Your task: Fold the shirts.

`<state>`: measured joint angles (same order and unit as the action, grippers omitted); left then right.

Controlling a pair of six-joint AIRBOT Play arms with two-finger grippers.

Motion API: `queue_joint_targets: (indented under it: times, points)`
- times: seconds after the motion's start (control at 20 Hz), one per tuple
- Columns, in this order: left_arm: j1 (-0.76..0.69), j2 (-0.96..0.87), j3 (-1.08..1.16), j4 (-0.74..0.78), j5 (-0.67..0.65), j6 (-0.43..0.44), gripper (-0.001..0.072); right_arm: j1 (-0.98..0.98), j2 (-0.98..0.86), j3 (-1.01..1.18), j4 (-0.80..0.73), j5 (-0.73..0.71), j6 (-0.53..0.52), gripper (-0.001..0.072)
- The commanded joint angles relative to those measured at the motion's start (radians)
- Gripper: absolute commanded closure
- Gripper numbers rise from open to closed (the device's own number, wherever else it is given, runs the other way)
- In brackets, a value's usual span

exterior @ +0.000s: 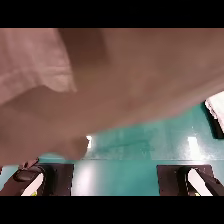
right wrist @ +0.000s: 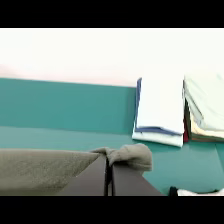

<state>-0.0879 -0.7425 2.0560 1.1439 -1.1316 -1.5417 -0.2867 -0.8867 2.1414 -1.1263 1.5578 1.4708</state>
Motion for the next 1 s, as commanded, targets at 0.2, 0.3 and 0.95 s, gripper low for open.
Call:
queue_joint_targets:
  times: [0.2, 0.3, 0.95]
  points:
    - [0.000, -0.289, -0.269, 0.064, -0.275, -0.022, 0.0681, 0.014, -0.198, -0.283, -0.029, 0.120, 0.012, 0.0700]
    - [0.000, -0.399, -0.401, 0.055, -0.256, -0.021, 0.0681, 0.049, -0.311, -0.382, -0.030, 0.114, 0.000, 0.0700]
    - [0.019, -0.948, -0.264, 0.091, -0.010, 0.083, 0.0681, 0.227, -0.928, -0.100, -0.151, -0.039, -0.014, 0.0700]
